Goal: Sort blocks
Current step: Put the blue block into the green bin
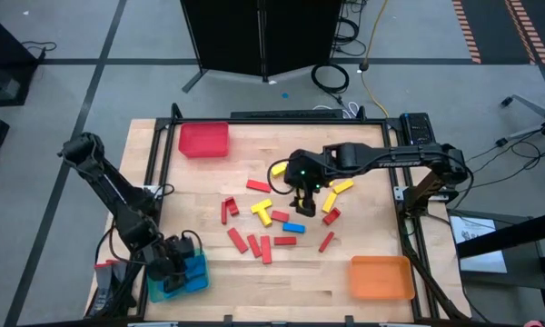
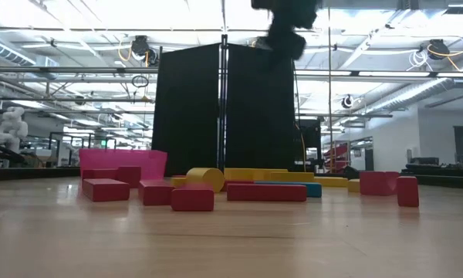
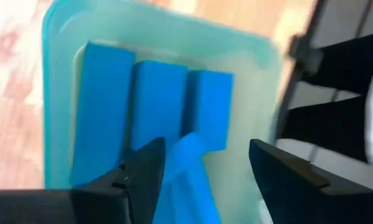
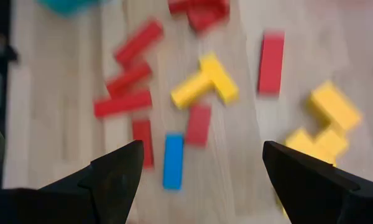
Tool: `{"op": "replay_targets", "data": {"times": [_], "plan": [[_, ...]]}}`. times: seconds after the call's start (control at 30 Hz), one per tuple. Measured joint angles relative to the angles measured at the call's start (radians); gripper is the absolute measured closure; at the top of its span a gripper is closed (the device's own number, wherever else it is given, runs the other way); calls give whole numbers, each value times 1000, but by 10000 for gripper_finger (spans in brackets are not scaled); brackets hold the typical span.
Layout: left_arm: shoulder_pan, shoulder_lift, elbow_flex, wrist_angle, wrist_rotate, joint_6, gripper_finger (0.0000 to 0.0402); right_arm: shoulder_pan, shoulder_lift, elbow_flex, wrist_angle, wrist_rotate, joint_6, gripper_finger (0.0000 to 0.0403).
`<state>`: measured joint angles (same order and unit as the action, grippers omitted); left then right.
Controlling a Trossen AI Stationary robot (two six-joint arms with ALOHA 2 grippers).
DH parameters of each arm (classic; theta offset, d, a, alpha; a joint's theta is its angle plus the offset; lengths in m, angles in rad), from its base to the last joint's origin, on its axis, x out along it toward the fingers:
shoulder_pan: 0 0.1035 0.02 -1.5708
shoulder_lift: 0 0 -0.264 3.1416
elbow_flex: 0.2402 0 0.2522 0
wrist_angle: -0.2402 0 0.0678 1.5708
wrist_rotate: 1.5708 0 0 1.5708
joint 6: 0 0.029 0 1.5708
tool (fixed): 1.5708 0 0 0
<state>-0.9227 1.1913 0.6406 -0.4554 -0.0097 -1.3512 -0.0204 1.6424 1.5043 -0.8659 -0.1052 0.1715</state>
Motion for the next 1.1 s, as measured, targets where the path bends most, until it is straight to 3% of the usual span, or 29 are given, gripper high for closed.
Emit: {"op": "replay_targets", "data": {"times": [0.2, 0.5, 0.67, 0.97, 1.1], "plan": [[29, -109, 27, -3, -20, 4, 160, 28, 0, -146, -9, 1, 42, 78], [82, -267, 29, -6, -174, 35, 159, 116, 36, -467, 446, 20, 198, 78], [117, -320, 29, -7, -258, 88, 159, 140, 102, -481, 483, 101, 158, 78], [165, -343, 29, -6, -316, 137, 159, 170, 224, -458, 498, 120, 161, 79], [177, -343, 29, -7, -318, 137, 159, 187, 254, -456, 476, 182, 212, 107]]}}
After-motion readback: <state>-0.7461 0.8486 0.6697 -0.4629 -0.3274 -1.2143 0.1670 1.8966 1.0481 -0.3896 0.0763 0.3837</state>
